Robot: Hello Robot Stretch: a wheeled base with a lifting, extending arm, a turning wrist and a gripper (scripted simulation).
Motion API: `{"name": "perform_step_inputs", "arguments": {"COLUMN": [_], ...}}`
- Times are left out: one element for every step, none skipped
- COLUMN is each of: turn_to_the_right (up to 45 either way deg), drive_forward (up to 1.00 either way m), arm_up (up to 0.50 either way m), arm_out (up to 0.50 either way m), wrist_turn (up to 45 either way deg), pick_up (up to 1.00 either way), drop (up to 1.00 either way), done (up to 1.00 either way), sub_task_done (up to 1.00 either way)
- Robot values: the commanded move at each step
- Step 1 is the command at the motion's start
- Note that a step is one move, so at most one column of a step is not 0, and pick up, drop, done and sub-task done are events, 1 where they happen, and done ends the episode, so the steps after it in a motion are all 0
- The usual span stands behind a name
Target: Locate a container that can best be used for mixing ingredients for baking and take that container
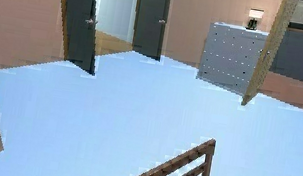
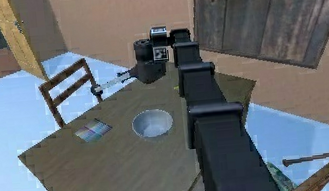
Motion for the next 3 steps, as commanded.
{"name": "perform_step_inputs", "arguments": {"turn_to_the_right": [0.0, 0.0, 0.0], "drive_forward": [0.00, 0.00, 0.00], "arm_up": [0.00, -0.28, 0.00], "arm_out": [0.00, 0.00, 0.00], "wrist_turn": [27.0, 0.0, 0.0], "pick_up": [0.00, 0.00, 1.00], "drop": [0.00, 0.00, 0.00], "done": [0.00, 0.00, 0.00], "sub_task_done": [0.00, 0.00, 0.00]}}
